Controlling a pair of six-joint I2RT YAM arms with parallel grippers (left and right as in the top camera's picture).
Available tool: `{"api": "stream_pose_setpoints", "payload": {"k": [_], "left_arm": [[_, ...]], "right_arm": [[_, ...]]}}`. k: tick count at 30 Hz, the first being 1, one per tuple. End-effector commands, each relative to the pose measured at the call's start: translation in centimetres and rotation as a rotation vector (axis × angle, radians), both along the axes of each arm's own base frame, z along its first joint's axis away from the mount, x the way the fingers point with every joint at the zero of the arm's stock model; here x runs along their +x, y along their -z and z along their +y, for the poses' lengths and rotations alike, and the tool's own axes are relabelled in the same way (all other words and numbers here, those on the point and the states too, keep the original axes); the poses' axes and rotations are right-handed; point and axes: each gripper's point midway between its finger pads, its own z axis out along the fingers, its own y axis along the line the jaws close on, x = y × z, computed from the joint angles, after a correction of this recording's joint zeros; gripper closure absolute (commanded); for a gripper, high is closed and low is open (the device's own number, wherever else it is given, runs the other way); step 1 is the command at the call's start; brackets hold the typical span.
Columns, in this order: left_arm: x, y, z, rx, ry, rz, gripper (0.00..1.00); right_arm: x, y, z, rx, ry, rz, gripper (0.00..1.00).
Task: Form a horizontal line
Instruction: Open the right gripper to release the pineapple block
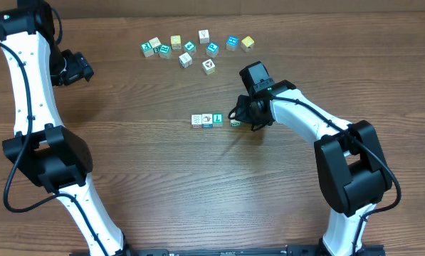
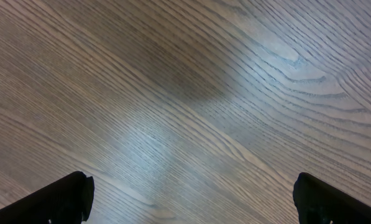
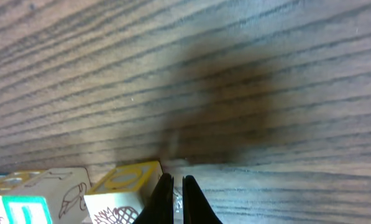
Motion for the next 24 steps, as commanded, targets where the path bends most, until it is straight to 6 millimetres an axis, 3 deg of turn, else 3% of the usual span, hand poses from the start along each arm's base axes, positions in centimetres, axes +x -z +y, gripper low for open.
{"api": "stream_pose_setpoints", "payload": {"k": [1, 24], "left_arm": [[-0.03, 0.07, -0.28, 0.007, -0.005, 0.006, 0.0], [-0.03, 0.07, -0.28, 0.007, -0.005, 0.006, 0.01]], "right_arm": [[-0.36, 0.31, 0.1, 0.008, 0.0, 0.016, 0.96], [-0.71, 0.24, 0.82, 0.048, -0.013, 0.033, 0.96]]}}
